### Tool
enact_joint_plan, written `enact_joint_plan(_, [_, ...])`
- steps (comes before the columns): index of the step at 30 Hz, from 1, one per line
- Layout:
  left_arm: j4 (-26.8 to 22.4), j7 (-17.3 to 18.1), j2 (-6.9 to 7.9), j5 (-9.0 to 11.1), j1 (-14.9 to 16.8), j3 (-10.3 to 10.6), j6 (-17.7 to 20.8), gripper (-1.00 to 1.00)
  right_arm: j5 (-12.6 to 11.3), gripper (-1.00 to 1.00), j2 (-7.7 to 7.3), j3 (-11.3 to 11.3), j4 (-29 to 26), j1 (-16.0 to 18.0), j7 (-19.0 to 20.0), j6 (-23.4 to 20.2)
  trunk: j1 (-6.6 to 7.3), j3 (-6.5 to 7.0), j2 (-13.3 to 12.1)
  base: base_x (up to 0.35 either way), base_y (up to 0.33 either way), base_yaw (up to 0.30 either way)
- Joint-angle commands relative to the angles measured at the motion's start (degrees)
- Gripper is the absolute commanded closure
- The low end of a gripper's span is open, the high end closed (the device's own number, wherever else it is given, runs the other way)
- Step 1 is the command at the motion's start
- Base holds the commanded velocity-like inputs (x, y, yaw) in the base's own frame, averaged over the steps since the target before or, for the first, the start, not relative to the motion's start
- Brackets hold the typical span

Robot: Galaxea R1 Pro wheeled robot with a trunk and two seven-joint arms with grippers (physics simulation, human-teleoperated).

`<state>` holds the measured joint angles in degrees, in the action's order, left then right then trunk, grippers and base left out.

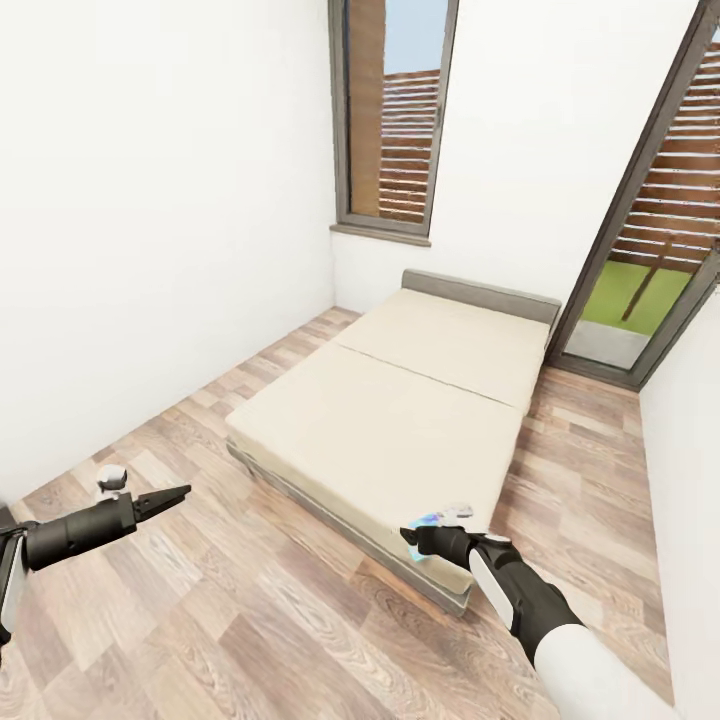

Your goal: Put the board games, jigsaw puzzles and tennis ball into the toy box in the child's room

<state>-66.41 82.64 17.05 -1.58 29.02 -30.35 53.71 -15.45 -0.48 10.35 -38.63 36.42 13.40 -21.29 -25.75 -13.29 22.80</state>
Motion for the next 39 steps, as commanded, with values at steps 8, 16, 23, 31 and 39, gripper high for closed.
enact_joint_plan(8, [-0.03,0.33,0.01,-0.17,-0.01,-0.06,0.6,-1.0,-0.28,-1.0,-0.05,0.2,-0.04,0.05,-0.04,-0.16,-0.03,-0.47,0.12,0.0,0.0,-0.256])
enact_joint_plan(16, [-0.03,0.33,0.01,-0.17,0.01,-0.06,0.6,-1.0,-0.28,-1.0,-0.05,0.2,-0.04,0.05,-0.04,-0.1,-0.03,-0.83,0.12,0.0,0.0,-0.256])
enact_joint_plan(23, [-0.03,0.26,0.01,-0.17,0.03,-0.06,0.6,-1.0,-0.28,-1.0,-0.05,0.2,-0.04,0.05,-0.04,-0.07,-0.03,-1.14,0.12,0.0,0.0,-0.256])
enact_joint_plan(31, [-0.03,0.24,0.01,-0.17,0.0,-0.06,0.6,-1.0,-0.28,-1.0,-0.05,0.2,-0.04,0.05,-0.04,-0.06,-0.03,-1.5,0.12,0.0,0.0,-0.256])
enact_joint_plan(39, [-0.03,0.21,0.01,-0.17,0.04,-0.04,0.6,-1.0,-0.28,-1.0,-0.05,0.2,-0.04,0.05,-0.04,-0.06,-0.03,-1.85,0.12,0.0,0.0,-0.256])
